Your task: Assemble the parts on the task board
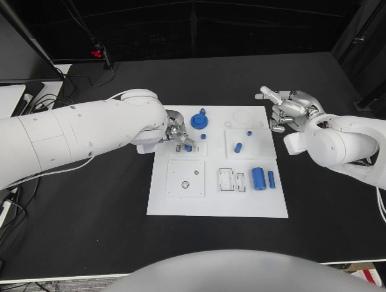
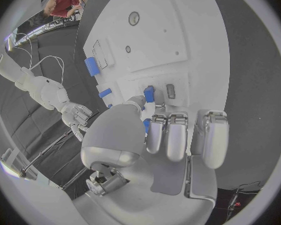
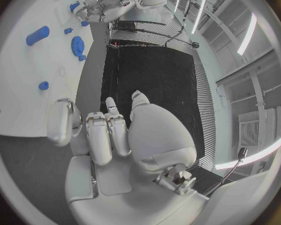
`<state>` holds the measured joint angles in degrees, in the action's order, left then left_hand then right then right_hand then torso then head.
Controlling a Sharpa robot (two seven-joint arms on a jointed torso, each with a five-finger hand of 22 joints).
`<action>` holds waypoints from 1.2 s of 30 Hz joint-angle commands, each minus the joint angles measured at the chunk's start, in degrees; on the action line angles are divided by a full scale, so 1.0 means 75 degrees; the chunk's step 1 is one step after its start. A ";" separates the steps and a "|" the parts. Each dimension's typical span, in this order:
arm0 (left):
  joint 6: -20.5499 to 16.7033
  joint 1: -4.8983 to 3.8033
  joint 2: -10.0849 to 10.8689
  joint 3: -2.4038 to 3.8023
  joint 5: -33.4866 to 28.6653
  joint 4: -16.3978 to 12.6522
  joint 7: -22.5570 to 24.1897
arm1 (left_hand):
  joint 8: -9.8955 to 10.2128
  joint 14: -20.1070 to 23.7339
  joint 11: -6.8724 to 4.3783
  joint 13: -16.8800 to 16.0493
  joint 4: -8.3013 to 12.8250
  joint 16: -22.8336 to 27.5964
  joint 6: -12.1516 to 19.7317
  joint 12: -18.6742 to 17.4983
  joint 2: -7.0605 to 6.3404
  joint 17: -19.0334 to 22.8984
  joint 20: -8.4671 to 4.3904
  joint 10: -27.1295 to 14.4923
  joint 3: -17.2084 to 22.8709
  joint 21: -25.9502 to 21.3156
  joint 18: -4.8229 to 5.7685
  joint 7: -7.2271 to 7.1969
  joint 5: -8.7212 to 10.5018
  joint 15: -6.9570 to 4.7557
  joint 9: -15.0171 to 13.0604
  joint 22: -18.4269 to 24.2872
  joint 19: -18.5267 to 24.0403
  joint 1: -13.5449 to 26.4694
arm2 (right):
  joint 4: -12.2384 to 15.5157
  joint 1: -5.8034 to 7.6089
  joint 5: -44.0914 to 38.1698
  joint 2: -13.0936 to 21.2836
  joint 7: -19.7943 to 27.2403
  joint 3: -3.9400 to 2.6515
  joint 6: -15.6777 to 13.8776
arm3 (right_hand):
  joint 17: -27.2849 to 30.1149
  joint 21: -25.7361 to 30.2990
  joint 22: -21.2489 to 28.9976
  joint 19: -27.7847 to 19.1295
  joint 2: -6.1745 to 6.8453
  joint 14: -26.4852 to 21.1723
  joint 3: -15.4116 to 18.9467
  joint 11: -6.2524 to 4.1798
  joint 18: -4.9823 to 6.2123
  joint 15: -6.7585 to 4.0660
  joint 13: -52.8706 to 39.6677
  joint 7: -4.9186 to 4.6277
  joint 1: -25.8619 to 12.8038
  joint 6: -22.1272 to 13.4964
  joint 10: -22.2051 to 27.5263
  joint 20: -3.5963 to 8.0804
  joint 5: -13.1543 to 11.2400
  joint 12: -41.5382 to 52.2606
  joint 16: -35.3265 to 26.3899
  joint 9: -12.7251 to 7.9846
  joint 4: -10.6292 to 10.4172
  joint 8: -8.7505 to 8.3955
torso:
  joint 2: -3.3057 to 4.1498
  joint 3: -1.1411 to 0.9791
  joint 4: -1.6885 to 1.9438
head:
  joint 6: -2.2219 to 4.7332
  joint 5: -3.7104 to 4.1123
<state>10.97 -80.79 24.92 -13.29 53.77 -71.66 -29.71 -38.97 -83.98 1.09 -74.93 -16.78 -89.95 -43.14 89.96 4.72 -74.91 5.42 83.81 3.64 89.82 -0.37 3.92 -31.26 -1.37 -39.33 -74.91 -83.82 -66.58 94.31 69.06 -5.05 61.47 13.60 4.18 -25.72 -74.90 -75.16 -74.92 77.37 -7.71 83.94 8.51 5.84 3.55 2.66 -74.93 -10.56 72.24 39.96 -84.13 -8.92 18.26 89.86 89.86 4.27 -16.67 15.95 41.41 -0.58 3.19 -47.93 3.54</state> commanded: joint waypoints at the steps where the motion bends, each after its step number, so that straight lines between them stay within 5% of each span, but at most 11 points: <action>1: 0.0151 0.0061 -0.0022 -0.0044 0.0043 0.0004 -0.0181 | -0.0043 -0.0803 -0.0056 -0.2009 -0.0006 -0.0006 -0.0053 0.0005 -0.0016 -0.2012 -0.0037 0.0825 -0.0057 0.0024 0.0049 0.0010 0.0042 -0.0053 -0.0021 -0.2012 -0.0824 0.0055 | 0.0012 0.0009 0.0008 -0.0003 0.0022 -0.0003 0.0011 | -0.2013 0.0042 -0.1206 -0.0031 -0.0050 0.0808 0.0042 0.0058 0.0093 0.0048 -0.2010 0.0013 0.0005 -0.0056 -0.0782 -0.0037 0.0025 0.0019 0.0019 0.0008 0.0015 0.0017 | -0.0002 -0.0001 -0.0001 | -0.0002 -0.0002; 10: 0.0098 0.0063 -0.0040 -0.0044 0.0041 -0.0007 -0.0028 | -0.0198 -0.0803 -0.0089 -0.2009 -0.0008 -0.0006 -0.0009 0.0005 -0.0087 -0.2012 -0.0065 0.0825 -0.0123 0.0024 0.0049 -0.0020 0.0130 -0.0084 -0.0215 -0.2012 -0.0824 0.0105 | -0.0001 0.0009 0.0007 -0.0014 0.0015 -0.0003 0.0012 | -0.2013 0.0042 -0.1206 -0.0031 -0.0050 0.0808 0.0042 0.0058 0.0093 0.0048 -0.2010 0.0013 0.0005 -0.0056 -0.0782 -0.0037 0.0025 0.0019 0.0019 0.0008 0.0015 0.0017 | 0.0000 0.0002 0.0000 | 0.0006 0.0011; 20: 0.0087 0.0065 -0.0048 -0.0044 0.0038 -0.0020 0.0036 | -0.0596 -0.0803 -0.0123 -0.2009 -0.0013 -0.0006 0.0148 0.0005 -0.0067 -0.2012 -0.0115 0.0825 -0.0458 0.0024 0.0049 -0.0049 0.0841 -0.0124 -0.0763 -0.2012 -0.0824 0.0561 | -0.0017 0.0009 0.0007 -0.0025 -0.0004 -0.0002 0.0011 | -0.2013 0.0042 -0.1206 -0.0031 -0.0050 0.0808 0.0042 0.0058 0.0093 0.0048 -0.2010 0.0013 0.0005 -0.0056 -0.0782 -0.0037 0.0025 0.0019 0.0019 0.0008 0.0015 0.0017 | -0.0002 0.0003 -0.0003 | -0.0005 0.0017; 28: 0.0087 0.0065 -0.0047 -0.0044 0.0037 -0.0006 0.0001 | -0.0681 -0.0803 -0.0109 -0.2009 -0.0006 -0.0006 0.0222 0.0005 0.0044 -0.2012 -0.0112 0.0825 -0.0811 0.0024 0.0049 -0.0033 0.1834 -0.0114 -0.1005 -0.2012 -0.0824 0.0928 | -0.0020 0.0008 0.0007 -0.0027 -0.0016 -0.0001 0.0012 | -0.2013 0.0056 -0.1202 -0.0042 -0.0054 0.0808 0.0050 0.0062 0.0096 0.0053 -0.2010 0.0010 0.0014 -0.0062 -0.0782 -0.0041 0.0030 0.0019 0.0019 0.0008 0.0015 0.0037 | 0.0000 -0.0001 0.0003 | -0.0011 0.0025; 36: -0.0055 0.0065 0.0002 -0.0044 0.0040 -0.0060 0.0015 | -0.0688 -0.0803 -0.0105 -0.2009 -0.0006 -0.0006 0.0240 0.0005 0.0068 -0.2012 -0.0110 0.0825 -0.0893 0.0024 0.0049 -0.0029 0.1953 -0.0112 -0.1052 -0.2012 -0.0824 0.0979 | -0.0011 0.0008 0.0006 -0.0025 -0.0023 -0.0001 0.0018 | -0.2013 0.0056 -0.1202 -0.0042 -0.0054 0.0808 0.0050 0.0062 0.0096 0.0053 -0.2010 0.0010 0.0014 -0.0062 -0.0782 -0.0041 0.0030 0.0019 0.0019 0.0008 0.0015 0.0037 | 0.0001 0.0000 0.0000 | 0.0004 0.0030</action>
<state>10.55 -80.61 24.89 -13.41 54.06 -71.91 -29.62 -44.00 -83.99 0.48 -74.93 -16.81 -89.95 -41.75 89.96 5.21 -74.91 4.80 84.02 -2.74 89.82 -0.37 3.82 -16.85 -1.76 -47.19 -74.91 -84.02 -59.73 94.08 69.05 -5.05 61.31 13.26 4.19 -25.72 -74.93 -74.93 -74.91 77.16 -7.71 83.94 8.51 6.05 3.55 2.66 -74.92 -10.56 72.24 39.96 -83.93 -9.13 18.26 89.86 89.86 4.25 -16.66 15.95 41.40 -0.58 3.19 -48.02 3.74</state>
